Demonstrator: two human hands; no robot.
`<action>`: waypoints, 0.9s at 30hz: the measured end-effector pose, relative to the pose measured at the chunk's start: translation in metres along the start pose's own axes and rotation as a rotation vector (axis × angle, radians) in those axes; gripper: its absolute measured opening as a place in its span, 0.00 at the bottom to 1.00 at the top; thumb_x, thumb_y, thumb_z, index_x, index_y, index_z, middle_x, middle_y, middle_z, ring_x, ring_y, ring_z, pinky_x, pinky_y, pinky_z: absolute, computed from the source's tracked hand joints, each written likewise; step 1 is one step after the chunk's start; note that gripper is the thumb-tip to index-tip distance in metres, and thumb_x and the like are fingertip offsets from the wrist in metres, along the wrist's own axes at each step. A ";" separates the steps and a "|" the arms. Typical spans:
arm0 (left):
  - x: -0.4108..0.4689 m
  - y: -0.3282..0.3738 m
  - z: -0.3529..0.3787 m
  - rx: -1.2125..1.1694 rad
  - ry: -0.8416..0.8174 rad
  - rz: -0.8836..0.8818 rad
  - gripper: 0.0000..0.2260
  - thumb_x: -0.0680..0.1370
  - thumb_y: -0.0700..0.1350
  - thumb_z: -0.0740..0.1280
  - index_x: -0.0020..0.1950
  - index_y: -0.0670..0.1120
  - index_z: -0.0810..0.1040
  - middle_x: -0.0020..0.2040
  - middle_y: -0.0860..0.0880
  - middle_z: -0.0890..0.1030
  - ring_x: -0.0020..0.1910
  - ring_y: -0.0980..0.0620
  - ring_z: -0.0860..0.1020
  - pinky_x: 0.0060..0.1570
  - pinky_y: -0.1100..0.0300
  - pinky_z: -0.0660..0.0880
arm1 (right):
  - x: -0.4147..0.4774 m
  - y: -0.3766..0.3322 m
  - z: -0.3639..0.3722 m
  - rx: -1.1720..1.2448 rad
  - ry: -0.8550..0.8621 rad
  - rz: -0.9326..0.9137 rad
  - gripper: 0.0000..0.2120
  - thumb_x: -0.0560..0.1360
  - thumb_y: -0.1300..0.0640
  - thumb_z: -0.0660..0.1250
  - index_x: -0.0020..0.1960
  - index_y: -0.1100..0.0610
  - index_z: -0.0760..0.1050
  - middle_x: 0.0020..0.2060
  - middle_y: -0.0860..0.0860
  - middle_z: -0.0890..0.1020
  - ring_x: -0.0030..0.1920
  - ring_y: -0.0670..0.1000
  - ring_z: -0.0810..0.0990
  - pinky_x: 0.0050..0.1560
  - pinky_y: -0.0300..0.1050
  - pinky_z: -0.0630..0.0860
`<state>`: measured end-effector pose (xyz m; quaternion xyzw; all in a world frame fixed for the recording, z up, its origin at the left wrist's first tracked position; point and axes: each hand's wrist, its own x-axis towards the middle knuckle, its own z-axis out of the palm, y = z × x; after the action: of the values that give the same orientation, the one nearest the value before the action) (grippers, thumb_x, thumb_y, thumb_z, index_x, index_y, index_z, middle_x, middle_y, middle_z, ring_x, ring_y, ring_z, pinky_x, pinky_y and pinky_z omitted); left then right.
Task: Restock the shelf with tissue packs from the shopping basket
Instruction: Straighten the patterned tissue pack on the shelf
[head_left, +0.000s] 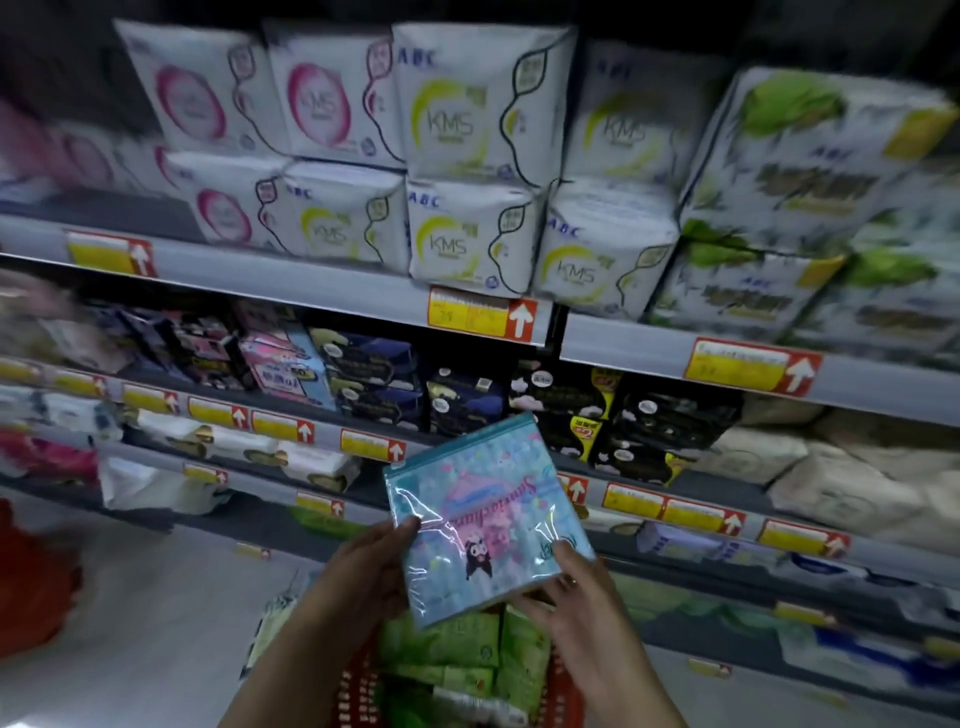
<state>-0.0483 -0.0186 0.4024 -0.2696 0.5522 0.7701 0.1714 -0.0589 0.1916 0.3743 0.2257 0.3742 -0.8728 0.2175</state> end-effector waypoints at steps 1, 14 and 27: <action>-0.006 0.008 0.003 0.002 0.000 0.014 0.14 0.77 0.46 0.64 0.56 0.37 0.78 0.50 0.35 0.83 0.44 0.39 0.82 0.43 0.50 0.78 | -0.005 -0.005 0.006 0.005 -0.005 -0.012 0.43 0.54 0.55 0.83 0.65 0.60 0.71 0.54 0.61 0.82 0.52 0.61 0.82 0.41 0.57 0.81; -0.065 0.084 0.037 0.014 0.073 0.210 0.08 0.78 0.47 0.65 0.45 0.43 0.77 0.34 0.46 0.82 0.37 0.45 0.80 0.26 0.60 0.75 | -0.058 -0.046 0.060 0.070 -0.137 -0.135 0.21 0.68 0.61 0.68 0.60 0.61 0.70 0.40 0.57 0.85 0.42 0.56 0.85 0.37 0.57 0.82; -0.112 0.114 0.041 0.055 -0.039 0.354 0.10 0.78 0.48 0.64 0.41 0.47 0.82 0.38 0.46 0.84 0.32 0.48 0.82 0.37 0.54 0.74 | -0.099 -0.070 0.087 -0.004 -0.247 -0.268 0.49 0.49 0.50 0.85 0.65 0.63 0.70 0.51 0.58 0.83 0.50 0.57 0.83 0.44 0.56 0.80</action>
<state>-0.0326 -0.0143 0.5670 -0.1487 0.6083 0.7779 0.0511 -0.0379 0.1909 0.5220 0.0646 0.3730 -0.9144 0.1437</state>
